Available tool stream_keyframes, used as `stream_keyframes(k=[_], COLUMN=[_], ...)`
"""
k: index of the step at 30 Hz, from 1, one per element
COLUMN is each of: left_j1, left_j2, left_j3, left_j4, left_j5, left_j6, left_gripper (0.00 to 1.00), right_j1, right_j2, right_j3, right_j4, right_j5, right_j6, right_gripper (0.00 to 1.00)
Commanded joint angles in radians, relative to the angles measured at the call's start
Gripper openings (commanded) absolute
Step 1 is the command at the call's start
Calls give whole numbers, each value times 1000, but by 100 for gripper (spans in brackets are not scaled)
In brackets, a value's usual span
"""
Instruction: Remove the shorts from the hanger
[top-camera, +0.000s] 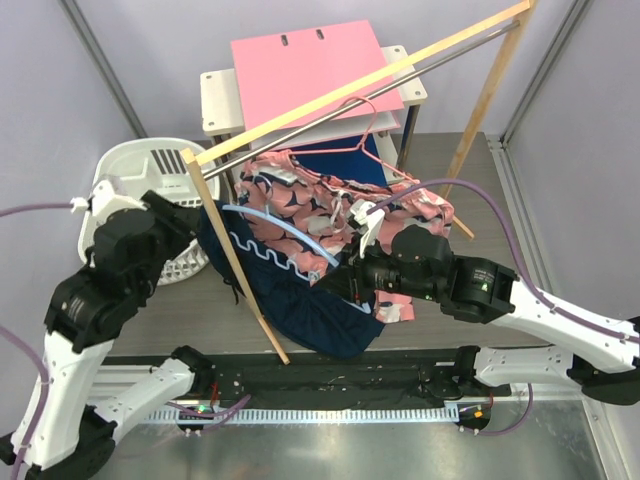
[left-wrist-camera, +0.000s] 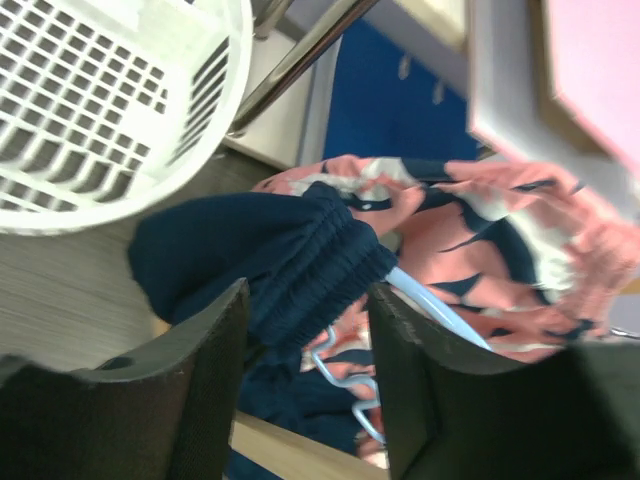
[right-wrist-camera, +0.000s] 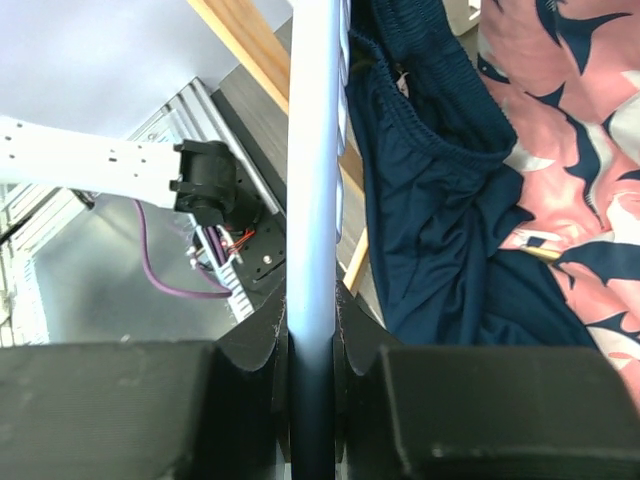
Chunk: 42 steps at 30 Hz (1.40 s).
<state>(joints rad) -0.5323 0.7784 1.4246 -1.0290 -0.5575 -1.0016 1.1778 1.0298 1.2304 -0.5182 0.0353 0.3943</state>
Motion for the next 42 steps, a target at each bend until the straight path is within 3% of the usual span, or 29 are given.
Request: stream_keyframes(k=[1,5,9,17,22,28,32,36,42], left_j1=[0,0,0,0,-1,0,0,0,0], left_j2=[61,27,38,62,90,156,194,202,190], left_j3=[60,17,0,-42,-52,-4,19,22,-6], left_j4=[-39,49,-3,-25,-34,-34,-32,-37,-34], left_j5=[28,109,113,163,122,97,84,44,4], left_j6=[253,302,262,244,207,221,244,258,259], left_gripper=[55,66,68,65,72,73,65,47,38], right_j1=[0,-1,-1,-1,-1,0,-1,0,0], right_j2=[-13,7,0,-1,0,-10,-8,-16,-25], right_j3=[50,76,78,72,72,64,58,57,50], right_j4=[132,119,118,118,124,127,132,139,142], right_j5=[-64,-78,-69,-64,-58,-66,-71,-58,-60], right_j6=[35,44,37,44,44,41,44,46,43], right_gripper=[1,1,1,1,1,1,1,1,1])
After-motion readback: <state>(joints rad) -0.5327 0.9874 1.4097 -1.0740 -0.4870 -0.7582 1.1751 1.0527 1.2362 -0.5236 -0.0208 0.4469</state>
